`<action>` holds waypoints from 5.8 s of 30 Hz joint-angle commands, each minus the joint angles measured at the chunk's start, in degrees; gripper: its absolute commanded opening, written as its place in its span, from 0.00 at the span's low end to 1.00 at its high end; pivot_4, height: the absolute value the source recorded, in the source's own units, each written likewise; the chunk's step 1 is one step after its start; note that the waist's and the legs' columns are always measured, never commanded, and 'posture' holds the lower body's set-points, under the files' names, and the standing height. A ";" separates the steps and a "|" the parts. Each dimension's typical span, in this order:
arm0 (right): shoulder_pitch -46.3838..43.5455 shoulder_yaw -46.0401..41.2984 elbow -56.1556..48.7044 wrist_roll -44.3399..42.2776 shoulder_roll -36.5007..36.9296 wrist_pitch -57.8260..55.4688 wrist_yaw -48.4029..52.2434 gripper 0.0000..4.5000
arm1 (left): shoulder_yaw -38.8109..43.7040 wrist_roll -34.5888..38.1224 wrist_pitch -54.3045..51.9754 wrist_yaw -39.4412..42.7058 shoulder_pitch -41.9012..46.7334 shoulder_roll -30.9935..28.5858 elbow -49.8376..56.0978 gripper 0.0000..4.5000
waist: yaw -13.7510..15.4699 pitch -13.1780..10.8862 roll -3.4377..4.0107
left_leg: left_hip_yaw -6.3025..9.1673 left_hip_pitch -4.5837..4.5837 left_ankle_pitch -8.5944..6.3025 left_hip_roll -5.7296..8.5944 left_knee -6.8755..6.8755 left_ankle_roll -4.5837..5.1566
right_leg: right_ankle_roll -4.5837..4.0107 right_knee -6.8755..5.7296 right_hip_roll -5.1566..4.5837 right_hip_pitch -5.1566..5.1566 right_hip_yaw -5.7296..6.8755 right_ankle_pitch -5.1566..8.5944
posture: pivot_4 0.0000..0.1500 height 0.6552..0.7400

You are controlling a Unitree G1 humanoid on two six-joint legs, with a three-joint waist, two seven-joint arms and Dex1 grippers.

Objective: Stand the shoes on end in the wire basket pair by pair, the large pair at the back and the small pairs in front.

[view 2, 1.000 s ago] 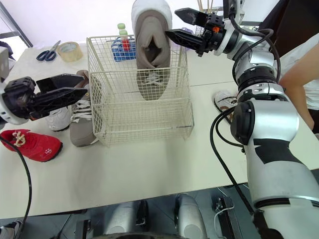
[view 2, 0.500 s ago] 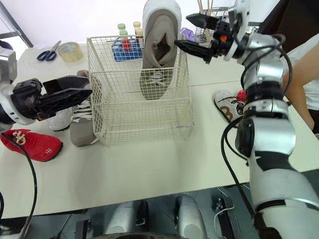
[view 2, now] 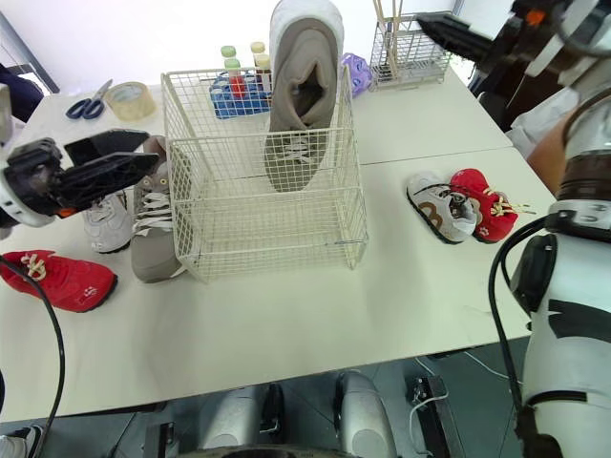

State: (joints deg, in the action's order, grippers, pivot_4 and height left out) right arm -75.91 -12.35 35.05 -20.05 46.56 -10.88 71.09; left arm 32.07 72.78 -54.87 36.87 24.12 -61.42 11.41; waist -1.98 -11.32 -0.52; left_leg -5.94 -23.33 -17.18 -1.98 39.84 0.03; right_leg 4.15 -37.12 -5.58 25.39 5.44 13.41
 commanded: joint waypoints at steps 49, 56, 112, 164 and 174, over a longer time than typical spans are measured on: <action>21.31 11.45 -56.40 -30.34 14.25 -43.19 6.94 1.00 | -22.07 -59.65 17.35 23.53 47.43 13.76 -81.70 0.27 | 2.50 0.12 -0.77 | -0.07 -0.24 -0.22 0.07 0.29 0.39 | 0.08 0.04 -0.11 0.04 0.09 -0.04 | 1.00 1.00; 21.09 10.23 -53.96 -27.70 14.76 -41.48 5.05 1.00 | -12.32 -54.76 22.99 15.05 46.69 10.20 -67.55 0.27 | 2.44 0.09 -0.82 | -0.06 -0.24 -0.22 0.05 0.29 0.39 | 0.08 0.04 -0.11 0.04 0.09 -0.04 | 1.00 1.00; 22.91 3.94 -48.01 -27.85 11.37 -38.98 -7.14 1.00 | -20.71 -52.76 38.86 -15.73 15.76 37.14 6.69 1.00 | 2.72 0.10 -0.86 | -0.08 -0.17 -0.31 0.08 0.52 0.60 | 0.48 0.21 -0.31 -0.22 0.00 -0.28 | 1.00 1.00; 73.00 -18.23 -38.09 -9.71 -7.94 -15.02 -35.83 1.00 | -23.20 5.95 4.44 -13.82 -12.00 14.52 36.47 1.00 | 2.60 0.57 0.11 | -0.14 0.90 -0.36 0.15 0.15 0.63 | 0.42 0.65 0.03 -1.21 -0.40 -0.25 | 1.00 1.00; 63.51 -11.22 -18.25 -3.68 -8.48 -4.24 -33.37 1.00 | -22.83 6.79 5.74 -17.29 -12.21 13.08 37.23 1.00 | 2.56 0.58 0.12 | -0.17 0.88 -0.35 0.15 0.16 0.63 | 0.42 0.75 0.02 -1.24 -0.43 -0.26 | 1.00 1.00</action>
State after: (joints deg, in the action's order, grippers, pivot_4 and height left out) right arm -11.04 -23.28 14.52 -24.76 38.58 -17.56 37.66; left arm 8.59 79.19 -50.53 20.34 11.63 -47.72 47.37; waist 0.58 -10.75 -0.40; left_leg -6.12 -22.44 -17.49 -1.83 40.00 0.60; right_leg 4.57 -36.37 -5.56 24.16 5.00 13.14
